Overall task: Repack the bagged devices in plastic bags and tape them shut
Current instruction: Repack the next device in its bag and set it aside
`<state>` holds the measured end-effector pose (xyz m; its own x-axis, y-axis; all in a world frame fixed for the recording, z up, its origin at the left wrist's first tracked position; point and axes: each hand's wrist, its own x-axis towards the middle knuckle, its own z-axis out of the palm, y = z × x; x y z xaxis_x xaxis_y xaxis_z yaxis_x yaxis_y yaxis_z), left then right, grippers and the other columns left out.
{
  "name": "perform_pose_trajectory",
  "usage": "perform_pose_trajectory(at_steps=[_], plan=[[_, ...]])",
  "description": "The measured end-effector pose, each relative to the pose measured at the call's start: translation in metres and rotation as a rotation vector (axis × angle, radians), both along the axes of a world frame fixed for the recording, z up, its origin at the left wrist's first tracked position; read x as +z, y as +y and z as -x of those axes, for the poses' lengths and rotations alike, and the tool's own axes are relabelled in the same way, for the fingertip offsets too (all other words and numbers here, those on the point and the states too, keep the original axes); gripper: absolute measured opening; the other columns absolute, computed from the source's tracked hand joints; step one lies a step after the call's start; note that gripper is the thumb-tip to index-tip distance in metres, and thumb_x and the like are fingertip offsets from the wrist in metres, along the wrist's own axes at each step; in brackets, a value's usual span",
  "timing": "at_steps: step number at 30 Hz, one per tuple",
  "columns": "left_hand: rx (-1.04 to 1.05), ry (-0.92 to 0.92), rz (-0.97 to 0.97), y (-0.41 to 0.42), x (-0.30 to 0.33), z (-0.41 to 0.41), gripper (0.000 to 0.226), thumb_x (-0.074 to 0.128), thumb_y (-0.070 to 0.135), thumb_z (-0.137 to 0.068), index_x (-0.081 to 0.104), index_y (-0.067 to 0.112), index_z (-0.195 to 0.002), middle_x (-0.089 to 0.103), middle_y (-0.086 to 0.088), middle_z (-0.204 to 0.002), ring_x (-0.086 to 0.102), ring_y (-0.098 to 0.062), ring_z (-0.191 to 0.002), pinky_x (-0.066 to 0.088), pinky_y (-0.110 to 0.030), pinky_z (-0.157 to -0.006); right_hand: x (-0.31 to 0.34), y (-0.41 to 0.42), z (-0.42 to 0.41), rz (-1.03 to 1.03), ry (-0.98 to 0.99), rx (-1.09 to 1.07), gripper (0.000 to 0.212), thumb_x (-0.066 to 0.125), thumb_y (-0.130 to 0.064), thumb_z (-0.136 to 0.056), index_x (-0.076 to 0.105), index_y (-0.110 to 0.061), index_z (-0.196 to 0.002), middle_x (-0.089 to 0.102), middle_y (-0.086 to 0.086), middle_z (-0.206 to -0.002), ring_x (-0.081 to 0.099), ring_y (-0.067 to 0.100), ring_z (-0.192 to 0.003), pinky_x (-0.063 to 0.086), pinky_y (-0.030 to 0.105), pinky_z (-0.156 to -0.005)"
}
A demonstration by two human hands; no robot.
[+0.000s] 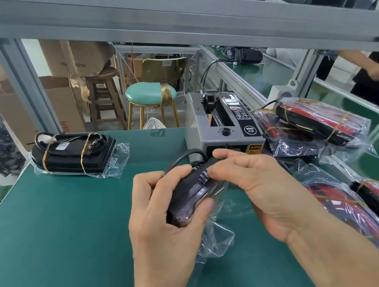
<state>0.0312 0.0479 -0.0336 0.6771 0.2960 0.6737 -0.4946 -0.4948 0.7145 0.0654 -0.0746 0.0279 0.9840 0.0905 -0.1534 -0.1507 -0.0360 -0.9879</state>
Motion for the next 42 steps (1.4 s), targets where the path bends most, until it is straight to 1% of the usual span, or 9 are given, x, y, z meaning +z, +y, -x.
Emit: perform_pose_trajectory(at_steps=[5, 11, 20, 25, 30, 34, 36, 39, 42], plan=[[-0.013, 0.003, 0.011, 0.000, -0.002, 0.000, 0.047, 0.079, 0.014, -0.061, 0.066, 0.028, -0.104, 0.048, 0.005, -0.099, 0.054, -0.001, -0.088, 0.043, -0.003, -0.073, 0.002, 0.000, 0.002, 0.023, -0.008, -0.006, 0.015, 0.074, -0.010, -0.070, 0.075, -0.016, -0.056, 0.060, -0.008, -0.116, 0.057, 0.003, -0.110, 0.043, 0.030, -0.094], [-0.022, -0.003, 0.017, -0.001, -0.002, 0.000, 0.045, 0.079, 0.013, -0.061, 0.064, 0.022, -0.103, 0.048, 0.004, -0.099, 0.055, 0.000, -0.089, 0.043, -0.004, -0.075, 0.003, -0.002, 0.002, -0.001, 0.035, 0.003, 0.010, 0.074, -0.011, -0.071, 0.076, -0.014, -0.061, 0.063, -0.006, -0.115, 0.058, 0.010, -0.113, 0.038, 0.041, -0.107], [-0.027, -0.010, -0.006, -0.002, -0.002, 0.000, 0.042, 0.078, 0.013, -0.063, 0.066, 0.024, -0.101, 0.047, 0.004, -0.099, 0.055, -0.003, -0.089, 0.044, -0.006, -0.076, 0.003, -0.002, 0.002, 0.033, -0.007, -0.003, 0.015, 0.075, -0.010, -0.069, 0.074, -0.016, -0.056, 0.064, -0.008, -0.110, 0.056, -0.009, -0.100, 0.036, 0.019, -0.076], [-0.028, -0.013, -0.017, -0.004, -0.001, 0.001, 0.039, 0.077, 0.015, -0.064, 0.067, 0.026, -0.099, 0.045, 0.003, -0.094, 0.052, -0.003, -0.082, 0.043, -0.007, -0.076, 0.000, -0.004, 0.001, 0.079, -0.042, -0.008, 0.014, 0.074, -0.006, -0.069, 0.074, -0.012, -0.057, 0.068, -0.009, -0.099, 0.054, -0.017, -0.094, 0.035, 0.015, -0.072], [-0.031, -0.001, -0.018, -0.005, 0.001, 0.001, 0.034, 0.077, 0.015, -0.064, 0.069, 0.025, -0.095, 0.045, 0.003, -0.092, 0.052, -0.005, -0.080, 0.043, -0.007, -0.074, -0.004, -0.006, -0.002, 0.134, -0.082, 0.005, 0.009, 0.074, -0.007, -0.070, 0.073, -0.004, -0.061, 0.066, -0.021, -0.082, 0.053, -0.018, -0.093, 0.036, 0.013, -0.072], [-0.033, -0.001, -0.027, -0.005, 0.002, 0.001, 0.033, 0.078, 0.014, -0.063, 0.069, 0.024, -0.094, 0.046, 0.002, -0.093, 0.053, -0.004, -0.081, 0.043, -0.007, -0.075, -0.006, -0.008, -0.002, 0.174, -0.123, 0.018, 0.010, 0.073, -0.007, -0.069, 0.072, 0.001, -0.063, 0.064, -0.028, -0.070, 0.052, -0.019, -0.092, 0.037, 0.000, -0.065], [-0.031, -0.002, -0.029, -0.006, 0.001, 0.001, 0.034, 0.078, 0.013, -0.063, 0.069, 0.024, -0.094, 0.046, 0.002, -0.093, 0.053, -0.003, -0.082, 0.042, -0.006, -0.075, -0.006, -0.008, -0.003, 0.185, -0.138, 0.009, 0.009, 0.074, -0.007, -0.068, 0.072, -0.002, -0.061, 0.064, -0.030, -0.072, 0.052, -0.020, -0.091, 0.037, -0.001, -0.063], [-0.031, -0.001, -0.024, -0.008, 0.001, 0.001, 0.032, 0.077, 0.012, -0.063, 0.070, 0.023, -0.093, 0.046, 0.002, -0.094, 0.053, -0.003, -0.082, 0.042, -0.005, -0.076, -0.008, -0.008, -0.003, 0.214, -0.161, -0.033, 0.008, 0.074, -0.010, -0.064, 0.073, -0.011, -0.056, 0.064, -0.019, -0.086, 0.054, -0.018, -0.089, 0.038, 0.008, -0.066], [-0.037, -0.001, -0.021, -0.009, 0.001, 0.001, 0.032, 0.077, 0.011, -0.063, 0.070, 0.023, -0.092, 0.047, 0.003, -0.094, 0.053, -0.003, -0.083, 0.042, -0.006, -0.076, -0.008, -0.007, -0.003, 0.240, -0.181, -0.055, 0.010, 0.074, -0.012, -0.060, 0.072, -0.018, -0.052, 0.061, -0.017, -0.093, 0.056, -0.016, -0.083, 0.038, 0.005, -0.062]])
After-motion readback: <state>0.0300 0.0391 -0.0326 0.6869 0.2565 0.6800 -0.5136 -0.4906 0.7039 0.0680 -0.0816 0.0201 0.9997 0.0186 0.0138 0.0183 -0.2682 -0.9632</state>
